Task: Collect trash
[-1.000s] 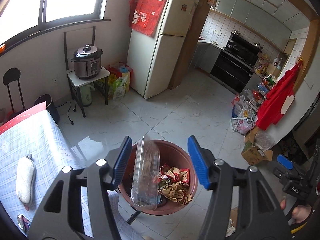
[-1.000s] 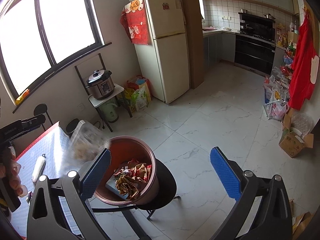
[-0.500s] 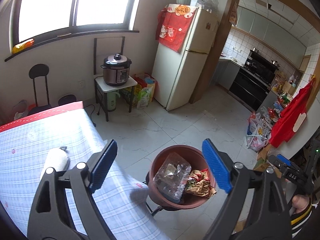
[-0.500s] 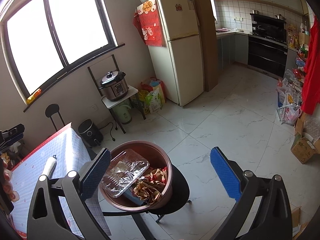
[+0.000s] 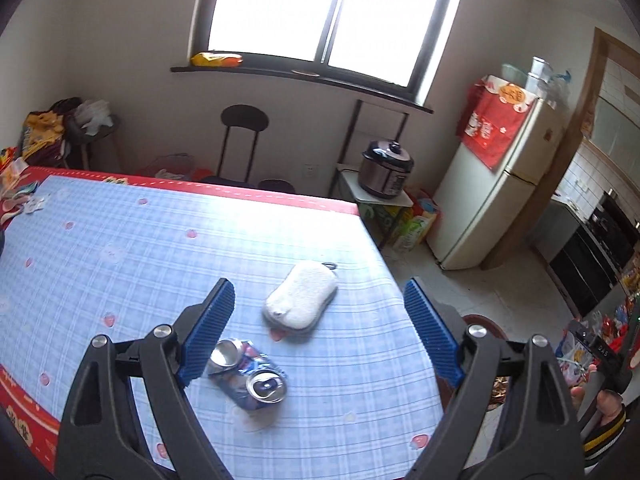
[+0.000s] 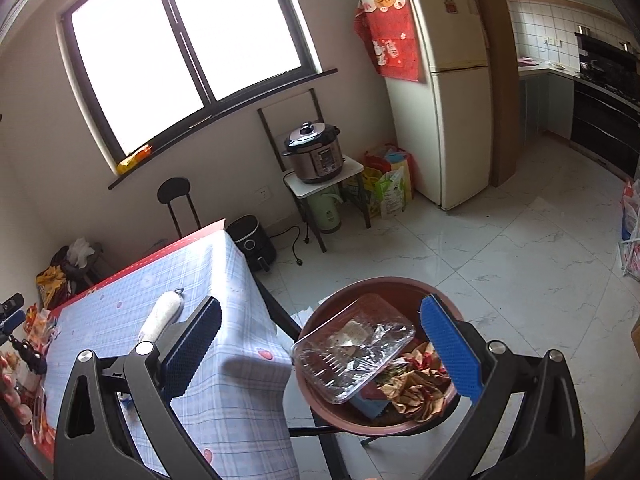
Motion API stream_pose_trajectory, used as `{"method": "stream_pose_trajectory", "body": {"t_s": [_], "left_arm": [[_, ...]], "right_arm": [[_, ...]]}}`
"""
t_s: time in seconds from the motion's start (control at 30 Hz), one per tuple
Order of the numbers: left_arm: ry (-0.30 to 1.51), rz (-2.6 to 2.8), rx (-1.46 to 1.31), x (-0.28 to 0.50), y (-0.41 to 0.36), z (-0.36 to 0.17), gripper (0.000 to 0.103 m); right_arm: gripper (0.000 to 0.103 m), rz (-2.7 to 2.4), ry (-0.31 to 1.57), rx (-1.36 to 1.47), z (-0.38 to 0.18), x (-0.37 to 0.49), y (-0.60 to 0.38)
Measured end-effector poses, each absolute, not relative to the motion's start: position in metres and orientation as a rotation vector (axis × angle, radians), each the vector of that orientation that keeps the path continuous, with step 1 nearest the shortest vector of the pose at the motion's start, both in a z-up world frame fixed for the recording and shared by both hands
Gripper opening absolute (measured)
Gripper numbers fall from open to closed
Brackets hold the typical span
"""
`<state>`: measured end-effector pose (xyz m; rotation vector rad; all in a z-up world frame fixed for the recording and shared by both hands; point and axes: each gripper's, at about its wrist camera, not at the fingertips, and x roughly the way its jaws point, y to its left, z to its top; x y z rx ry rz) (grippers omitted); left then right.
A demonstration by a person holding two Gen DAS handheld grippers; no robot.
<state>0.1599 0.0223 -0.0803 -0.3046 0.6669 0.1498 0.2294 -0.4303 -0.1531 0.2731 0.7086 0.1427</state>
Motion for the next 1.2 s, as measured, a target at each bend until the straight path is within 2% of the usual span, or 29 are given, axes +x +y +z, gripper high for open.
{"method": "stream_pose_trajectory", "body": {"t_s": [0.27, 0.53, 0.67, 0.8, 1.0, 1.2], "left_arm": [[0.785, 0.202, -0.351, 0.130, 0.083, -0.142, 0.086], [0.954, 0.040, -0.254, 0.145, 0.063, -0.240, 0.085], [0.999, -0.015, -0.191, 0.158, 0.055, -0.272, 0.084], [1.020, -0.058, -0.145, 0.171, 0.047, -0.289, 0.083], [1.000, -0.057, -0.009, 0.189, 0.031, -0.299, 0.073], [0.988, -0.095, 0.041, 0.194, 0.022, -0.307, 0.072]], "right_arm": [[0.098, 0.237, 0.787, 0.231, -0.153, 0.237, -0.337], [0.098, 0.250, 0.859, 0.131, -0.159, 0.235, -0.264], [0.098, 0.250, 0.907, 0.081, -0.167, 0.232, -0.242], [0.098, 0.253, 0.941, 0.078, -0.177, 0.230, -0.230], [0.098, 0.248, 0.979, 0.033, -0.190, 0.231, -0.209], [0.098, 0.250, 0.992, 0.007, -0.194, 0.232, -0.196]]}}
